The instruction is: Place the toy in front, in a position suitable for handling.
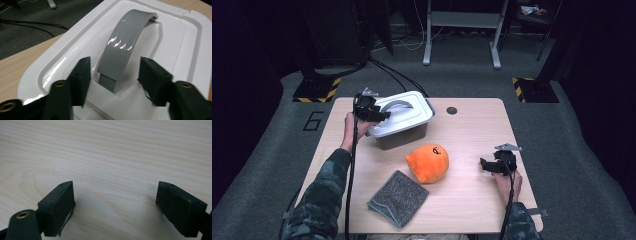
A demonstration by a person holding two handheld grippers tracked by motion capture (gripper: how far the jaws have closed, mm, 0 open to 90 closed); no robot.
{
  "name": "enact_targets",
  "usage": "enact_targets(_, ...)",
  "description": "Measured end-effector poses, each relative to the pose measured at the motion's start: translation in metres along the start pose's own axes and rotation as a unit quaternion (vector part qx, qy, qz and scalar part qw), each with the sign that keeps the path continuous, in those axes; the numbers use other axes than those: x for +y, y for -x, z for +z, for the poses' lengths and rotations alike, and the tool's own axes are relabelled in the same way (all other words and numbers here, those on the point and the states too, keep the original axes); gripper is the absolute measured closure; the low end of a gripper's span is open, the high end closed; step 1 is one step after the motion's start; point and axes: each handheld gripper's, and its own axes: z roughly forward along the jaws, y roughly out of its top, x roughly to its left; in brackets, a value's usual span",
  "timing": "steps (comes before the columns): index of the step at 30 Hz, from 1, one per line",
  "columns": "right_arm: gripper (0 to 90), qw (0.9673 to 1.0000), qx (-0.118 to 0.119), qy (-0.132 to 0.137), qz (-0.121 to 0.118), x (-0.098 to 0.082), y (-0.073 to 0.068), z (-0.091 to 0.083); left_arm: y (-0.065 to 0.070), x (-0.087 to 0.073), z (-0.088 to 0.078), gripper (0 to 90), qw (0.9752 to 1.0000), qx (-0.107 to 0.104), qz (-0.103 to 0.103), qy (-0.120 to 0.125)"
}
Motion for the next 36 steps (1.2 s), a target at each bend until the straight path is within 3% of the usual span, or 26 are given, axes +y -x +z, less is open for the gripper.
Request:
enact_targets(8, 14.5, 1.0, 0.0, 0.0, 0.0, 0.0, 0.0, 0.0, -0.001, -0.001, -0.029, 18.1, 0.9996, -0.005, -0.013, 0.024)
enact_targets(12, 14.5, 1.0, 0.0, 0.0, 0.001, 0.0, 0.0, 0.0, 0.004, -0.006, -0.046, 15.4, 0.9995, 0.006, 0.005, 0.03)
enact_targets(16, 14.5, 1.0, 0.0, 0.0, 0.001, 0.0, 0.0, 0.0, 0.007, -0.016, -0.061, 14.3, 0.9993, 0.0, 0.011, 0.036)
enact_targets(19, 14.5, 1.0, 0.0, 0.0, 0.001, 0.0, 0.0, 0.0, 0.01, -0.026, -0.072, 12.7, 0.999, 0.004, 0.011, 0.044)
enact_targets(26, 14.2, 1.0, -0.003, 0.0, 0.002, 0.0, -0.001, 0.0, 0.017, -0.054, -0.093, 7.9, 0.9989, 0.018, 0.028, 0.032)
enact_targets(36, 14.0, 1.0, -0.003, 0.0, 0.001, 0.0, -0.001, 0.0, 0.022, -0.108, -0.098, 5.8, 0.9986, 0.04, 0.012, 0.034)
